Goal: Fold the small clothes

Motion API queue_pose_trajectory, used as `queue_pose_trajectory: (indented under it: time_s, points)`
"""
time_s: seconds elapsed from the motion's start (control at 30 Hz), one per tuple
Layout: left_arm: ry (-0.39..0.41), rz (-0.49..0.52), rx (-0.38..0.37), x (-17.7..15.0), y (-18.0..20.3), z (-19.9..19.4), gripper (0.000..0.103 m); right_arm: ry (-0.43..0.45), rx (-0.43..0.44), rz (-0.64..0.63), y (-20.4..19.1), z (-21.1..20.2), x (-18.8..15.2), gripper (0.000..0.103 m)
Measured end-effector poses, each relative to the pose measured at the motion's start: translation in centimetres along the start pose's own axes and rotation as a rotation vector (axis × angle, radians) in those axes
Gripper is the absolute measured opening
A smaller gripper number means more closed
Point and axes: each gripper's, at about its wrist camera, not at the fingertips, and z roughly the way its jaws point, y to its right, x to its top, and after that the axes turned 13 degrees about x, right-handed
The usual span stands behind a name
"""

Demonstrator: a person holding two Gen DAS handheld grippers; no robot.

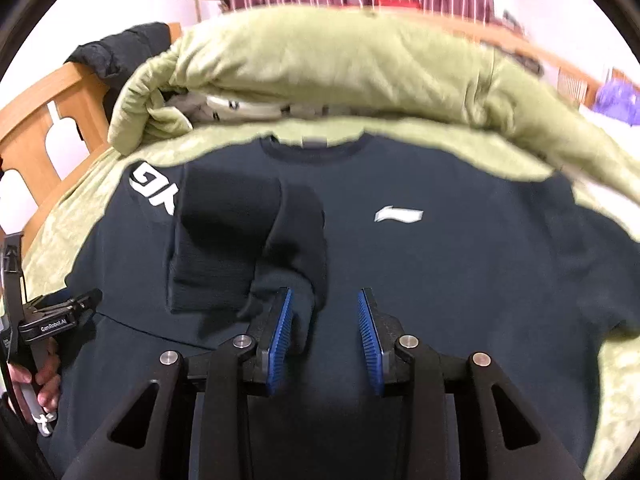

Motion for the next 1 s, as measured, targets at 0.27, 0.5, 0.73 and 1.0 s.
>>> queue_pose_trajectory:
  time_s: [0.27,0.5,0.73,1.0]
  points:
    - [0.003,0.001,0.002,0.0,0.1,-0.1,0.09,0.088,0.146,-0.018,-2.7,-1.9,0.0,0.079]
    - [0.004,0.002,0.003,0.0,0.1,-0.1,0.09,-0.001,0.027,-0.126,-7.2,4.5,-0.3,0.08]
    - [0.003,0.0,0.001,0.1,0.1,-0.1,0.09,0.029,-0.051,-0.1,-5.0,4.2,-0.1,0.009]
    - [0.003,-0.009,-0.011,0.1,0.1,-0.2,0.09,0.026,-0.137,0.192,7.6,-0.7,-1.1,0.028]
